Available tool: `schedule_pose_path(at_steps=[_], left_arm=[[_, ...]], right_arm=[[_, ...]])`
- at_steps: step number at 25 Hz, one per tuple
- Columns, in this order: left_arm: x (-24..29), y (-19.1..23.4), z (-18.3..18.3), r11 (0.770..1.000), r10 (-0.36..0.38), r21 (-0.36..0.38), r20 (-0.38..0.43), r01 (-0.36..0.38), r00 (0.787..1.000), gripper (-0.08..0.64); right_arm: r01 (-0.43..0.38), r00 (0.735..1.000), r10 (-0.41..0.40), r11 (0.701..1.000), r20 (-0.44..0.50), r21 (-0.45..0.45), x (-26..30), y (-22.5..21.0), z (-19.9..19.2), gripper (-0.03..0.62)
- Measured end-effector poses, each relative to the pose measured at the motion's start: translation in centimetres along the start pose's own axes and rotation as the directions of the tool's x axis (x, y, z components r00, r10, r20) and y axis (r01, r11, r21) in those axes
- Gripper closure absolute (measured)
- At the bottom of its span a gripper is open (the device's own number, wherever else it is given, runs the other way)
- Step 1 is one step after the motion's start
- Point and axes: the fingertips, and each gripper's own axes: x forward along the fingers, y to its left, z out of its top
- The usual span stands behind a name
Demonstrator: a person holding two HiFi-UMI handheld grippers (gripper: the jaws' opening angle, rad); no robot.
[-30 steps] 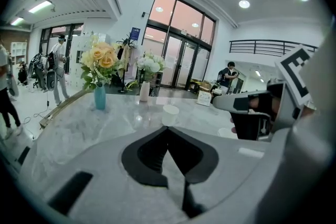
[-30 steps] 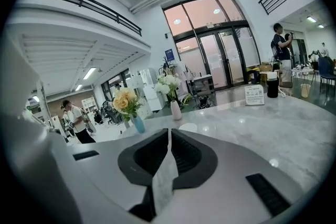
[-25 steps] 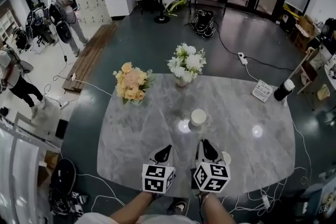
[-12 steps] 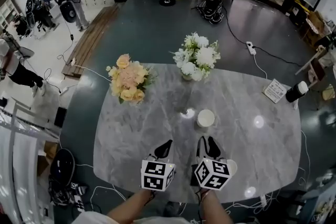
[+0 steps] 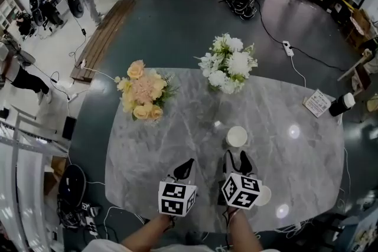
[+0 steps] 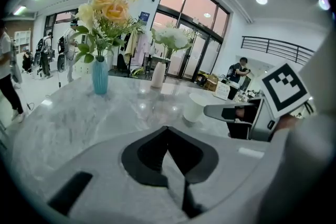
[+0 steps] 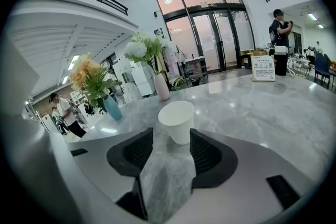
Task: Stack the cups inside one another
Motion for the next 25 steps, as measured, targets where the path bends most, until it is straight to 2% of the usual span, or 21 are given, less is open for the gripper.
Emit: schedule_pose_path(at_steps=[7, 16, 25], left_arm=[[0.7, 1.1, -0.2, 1.0, 0.011, -0.015, -0.014, -0.011, 1.0, 0.565], [1.6, 2.0, -0.8, 0.999, 0.014, -0.031, -0.034, -0.015, 0.999, 0.565], [1.5, 2.4, -1.3, 0.999, 0.016, -0.035, -0.043, -0.017, 0.999, 0.565]], right_arm=[[0.032, 0.999, -0.032, 0.999, -0.028, -0.024, 2.2, -0.6, -0.5, 0.377], [0.057, 0.998, -0.06, 0.995, -0.028, -0.077, 4.2, -0.9, -0.1, 0.365], [0.079, 0.996, -0.081, 0.993, -0.024, -0.088, 5.0, -1.1, 0.1, 0.364]])
